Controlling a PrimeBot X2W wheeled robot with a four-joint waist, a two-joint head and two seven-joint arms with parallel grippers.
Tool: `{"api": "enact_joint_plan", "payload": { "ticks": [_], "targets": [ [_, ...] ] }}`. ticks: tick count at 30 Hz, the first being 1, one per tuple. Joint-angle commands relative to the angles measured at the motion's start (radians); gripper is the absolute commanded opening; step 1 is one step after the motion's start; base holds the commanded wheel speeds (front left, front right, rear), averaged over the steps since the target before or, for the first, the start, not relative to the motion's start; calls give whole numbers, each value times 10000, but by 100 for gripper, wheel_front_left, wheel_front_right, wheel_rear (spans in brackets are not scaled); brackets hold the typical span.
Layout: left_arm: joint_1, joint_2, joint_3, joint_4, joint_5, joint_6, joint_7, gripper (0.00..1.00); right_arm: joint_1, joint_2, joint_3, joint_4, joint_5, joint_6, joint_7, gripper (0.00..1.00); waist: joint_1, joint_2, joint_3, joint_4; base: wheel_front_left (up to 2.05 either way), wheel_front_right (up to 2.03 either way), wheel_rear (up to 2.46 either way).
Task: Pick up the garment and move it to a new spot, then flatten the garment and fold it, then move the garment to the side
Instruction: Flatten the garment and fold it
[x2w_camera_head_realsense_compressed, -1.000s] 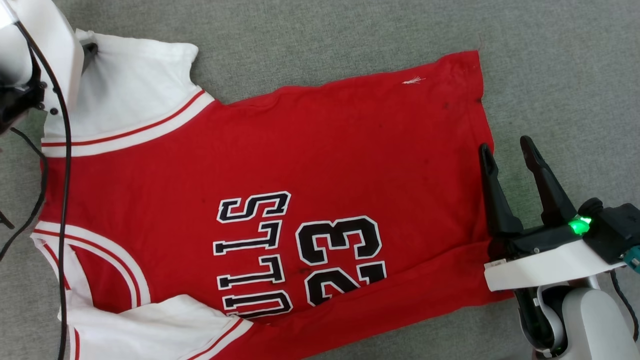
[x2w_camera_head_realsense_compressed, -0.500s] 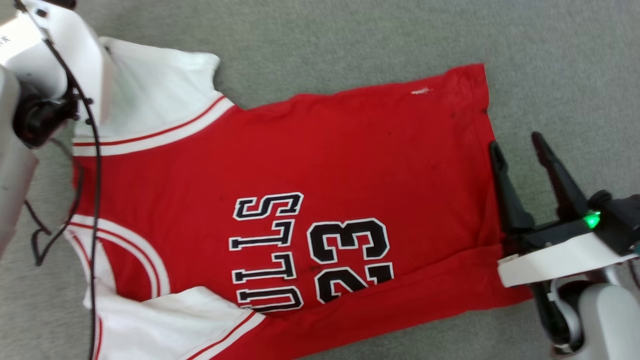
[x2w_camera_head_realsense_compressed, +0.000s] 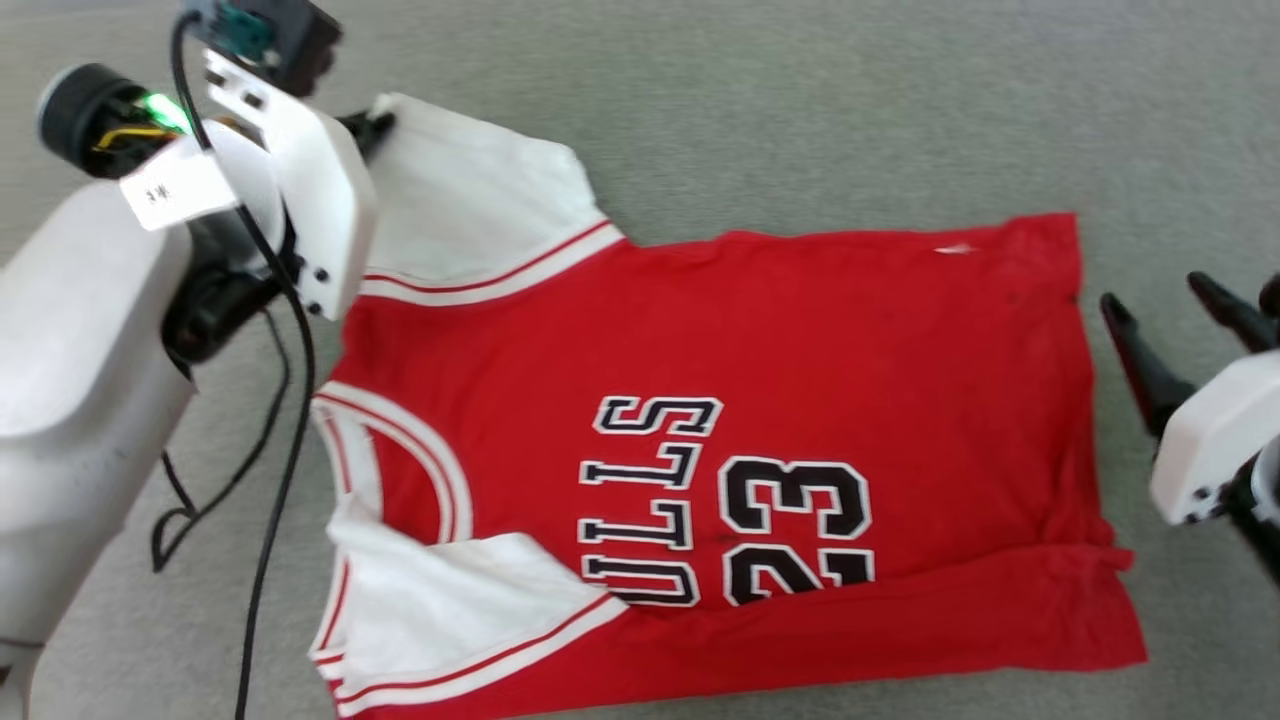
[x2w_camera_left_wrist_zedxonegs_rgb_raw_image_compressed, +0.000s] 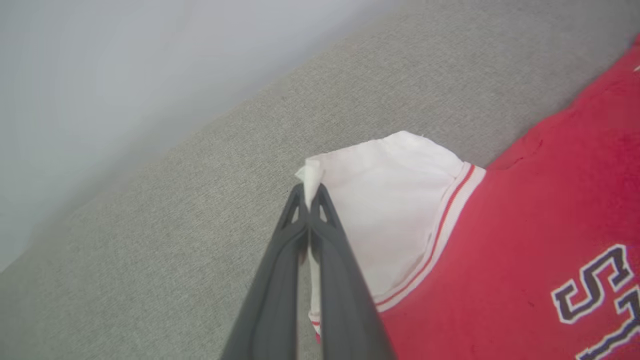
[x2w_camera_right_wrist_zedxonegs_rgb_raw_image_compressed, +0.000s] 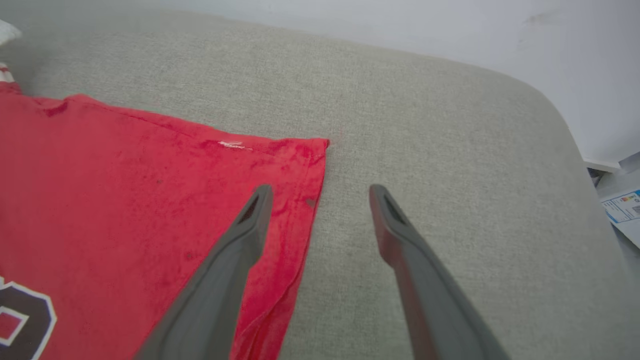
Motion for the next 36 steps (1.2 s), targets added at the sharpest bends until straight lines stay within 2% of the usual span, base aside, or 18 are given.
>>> {"api": "enact_joint_plan", "payload": {
  "ticks": [1,4,7,8,15,25,26,27,28,36],
  "targets": [
    [214,85,-13,-349,-12,117,-11,0,-398,-244,4,118,-44,-10,424,100,0,0,-60,371,0,0,0],
    [535,227,-67,-1352,-19,332,80,0,-1000,-393,-131,639,451,-8,1553,100,0,0,43,669,0,0,0],
    [802,402,-83,-2319,8,533,149,0,-1540,-860,103,1127,496,-10,2334,100,0,0,199,930,0,0,0],
    [1029,524,-98,-3107,44,739,214,0,-1953,-1257,272,1755,618,-10,2785,100,0,0,359,1188,0,0,0],
    [1316,676,-226,-4299,213,1021,269,0,-2700,-1737,680,2939,988,-10,3216,100,0,0,587,1584,0,0,0],
    [1490,628,-290,-4679,216,1193,165,0,-2992,-1744,1296,3762,1373,-7,3252,100,0,0,893,1826,0,0,0],
    [1486,626,-290,-4689,218,1214,150,0,-2978,-1723,1382,3842,1448,-5,3236,97,0,0,913,1843,0,0,0],
    [1487,637,-282,-4684,239,1239,138,0,-2953,-1697,1427,3931,1548,-5,3200,42,0,0,932,1860,0,0,0],
    [1498,644,-288,-4664,273,1264,109,0,-2926,-1677,1420,4028,1613,-5,3127,0,0,0,940,1878,0,0,0],
    [1833,555,-289,-4330,191,1394,-276,0,-2870,-1617,994,4502,1654,-13,1538,0,0,0,463,1908,0,0,0]
  ]
}}
